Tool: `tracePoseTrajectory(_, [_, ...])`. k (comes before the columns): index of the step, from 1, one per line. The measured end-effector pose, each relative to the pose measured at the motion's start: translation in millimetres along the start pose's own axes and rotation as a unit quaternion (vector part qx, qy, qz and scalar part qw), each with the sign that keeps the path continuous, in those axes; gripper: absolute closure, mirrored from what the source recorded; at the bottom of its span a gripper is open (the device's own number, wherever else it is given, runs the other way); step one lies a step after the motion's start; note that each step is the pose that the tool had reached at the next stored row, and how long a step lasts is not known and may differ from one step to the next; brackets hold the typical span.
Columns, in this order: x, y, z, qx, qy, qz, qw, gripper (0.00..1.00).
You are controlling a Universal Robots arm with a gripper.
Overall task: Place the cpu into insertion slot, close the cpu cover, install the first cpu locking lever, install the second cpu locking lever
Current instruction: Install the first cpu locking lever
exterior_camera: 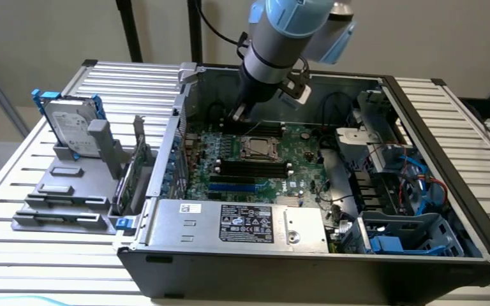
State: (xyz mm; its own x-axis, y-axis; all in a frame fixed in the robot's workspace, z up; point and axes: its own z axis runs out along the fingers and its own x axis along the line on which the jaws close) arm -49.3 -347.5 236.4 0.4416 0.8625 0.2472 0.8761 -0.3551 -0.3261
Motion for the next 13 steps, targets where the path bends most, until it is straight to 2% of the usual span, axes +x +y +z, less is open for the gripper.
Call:
tracePoseTrajectory(3, [-2.2,1.6,1.4,-0.0018,0.0028,0.005,1.0000,0.89])
tracePoseTrajectory(9, [-3.4,3.1,5.6,-0.0119,0.0148,0.037,0.9991,0.89])
tracePoseTrajectory(11, [-3.6,3.5,6.5,-0.0185,0.0183,0.040,0.9989,0.89])
tracePoseTrajectory(13, [-3.8,3.6,7.0,-0.0304,0.0207,0.038,0.9986,0.89])
